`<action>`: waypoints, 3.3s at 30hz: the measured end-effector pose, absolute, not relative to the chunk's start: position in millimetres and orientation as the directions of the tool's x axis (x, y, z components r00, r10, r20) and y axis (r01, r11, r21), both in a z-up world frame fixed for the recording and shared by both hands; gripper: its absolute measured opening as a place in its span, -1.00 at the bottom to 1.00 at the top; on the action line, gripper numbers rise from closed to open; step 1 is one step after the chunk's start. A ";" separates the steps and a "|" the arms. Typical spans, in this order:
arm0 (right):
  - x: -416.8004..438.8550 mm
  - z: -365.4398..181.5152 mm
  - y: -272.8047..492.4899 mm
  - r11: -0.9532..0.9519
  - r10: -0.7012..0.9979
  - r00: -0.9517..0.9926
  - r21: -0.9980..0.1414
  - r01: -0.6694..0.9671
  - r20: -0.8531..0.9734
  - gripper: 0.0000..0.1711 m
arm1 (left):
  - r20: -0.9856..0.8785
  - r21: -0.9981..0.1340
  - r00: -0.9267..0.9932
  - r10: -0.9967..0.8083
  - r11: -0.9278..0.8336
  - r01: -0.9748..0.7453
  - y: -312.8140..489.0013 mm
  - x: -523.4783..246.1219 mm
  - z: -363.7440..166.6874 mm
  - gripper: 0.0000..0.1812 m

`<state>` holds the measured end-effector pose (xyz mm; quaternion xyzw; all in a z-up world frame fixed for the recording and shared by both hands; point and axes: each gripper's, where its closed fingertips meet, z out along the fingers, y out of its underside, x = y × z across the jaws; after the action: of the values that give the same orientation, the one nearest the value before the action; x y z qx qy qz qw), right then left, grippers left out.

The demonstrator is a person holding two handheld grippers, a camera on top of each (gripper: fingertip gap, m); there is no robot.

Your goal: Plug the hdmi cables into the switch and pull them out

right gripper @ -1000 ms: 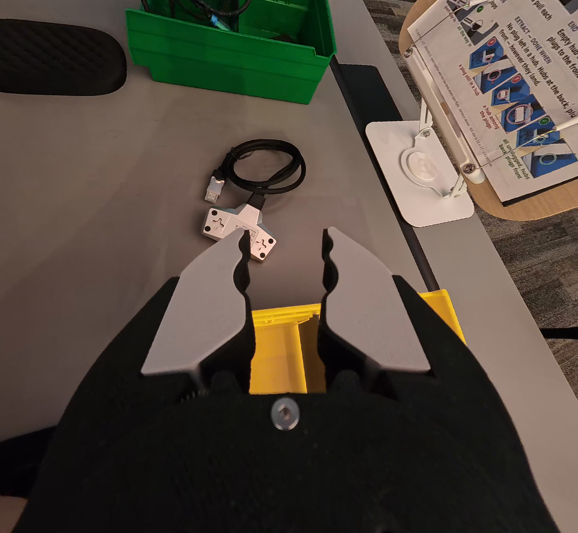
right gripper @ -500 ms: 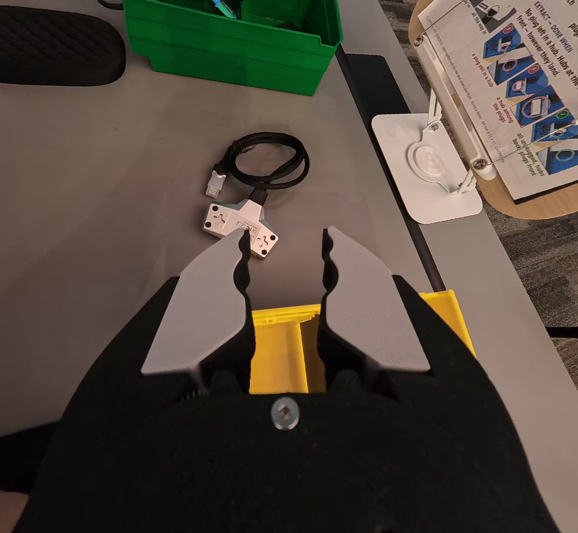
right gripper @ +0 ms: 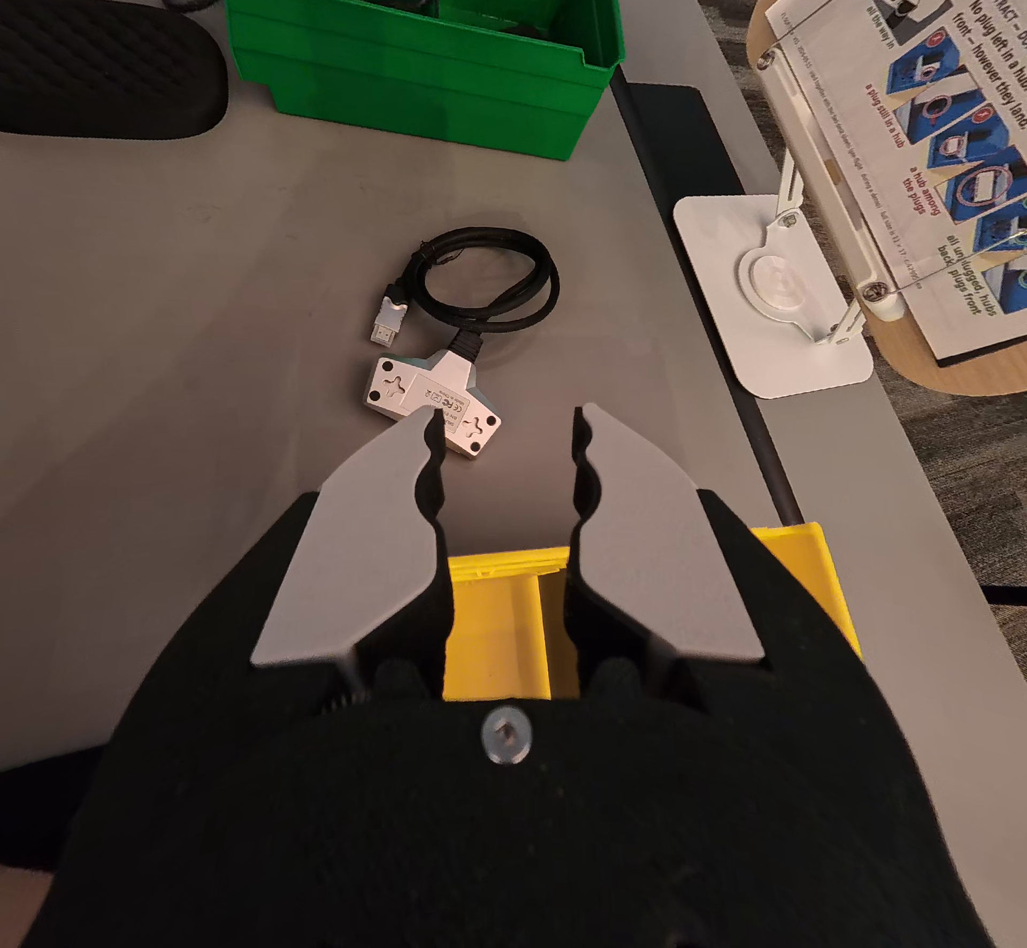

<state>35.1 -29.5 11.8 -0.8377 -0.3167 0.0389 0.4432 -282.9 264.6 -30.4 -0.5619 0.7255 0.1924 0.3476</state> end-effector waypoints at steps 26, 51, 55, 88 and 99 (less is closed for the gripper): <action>31.7 0.4 -25.1 -0.435 0.578 0.790 -0.743 0.508 0.202 -0.49 | -0.233 -0.384 0.389 -0.892 -0.283 -0.879 263.8 -357.6 -54.8 -0.80; 35.9 -1.3 -26.0 -0.444 0.569 0.799 -0.745 0.498 0.195 -0.49 | -0.314 -0.327 0.350 -0.883 -0.246 -0.913 254.1 -431.3 -119.1 -0.76; 38.0 1.0 -28.0 -0.439 0.565 0.801 -0.751 0.493 0.196 -0.49 | -0.336 -0.355 0.365 -0.868 -0.242 -0.903 243.7 -437.9 -100.6 -0.83; 41.4 24.5 -42.8 -0.376 0.548 0.803 -0.787 0.488 0.236 -0.49 | -0.078 -0.521 -0.035 -0.996 0.071 -0.851 33.7 -151.1 -129.2 -0.84; 49.5 28.6 -46.9 -0.374 0.529 0.815 -0.797 0.475 0.237 -0.49 | -0.383 -0.659 0.209 -0.900 0.107 -0.744 120.5 -212.8 -33.8 -0.55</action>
<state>49.5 -46.9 28.6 -0.8284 -0.3028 0.0286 0.4703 -212.8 120.5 -33.8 -0.6613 0.6215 -0.0952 0.4091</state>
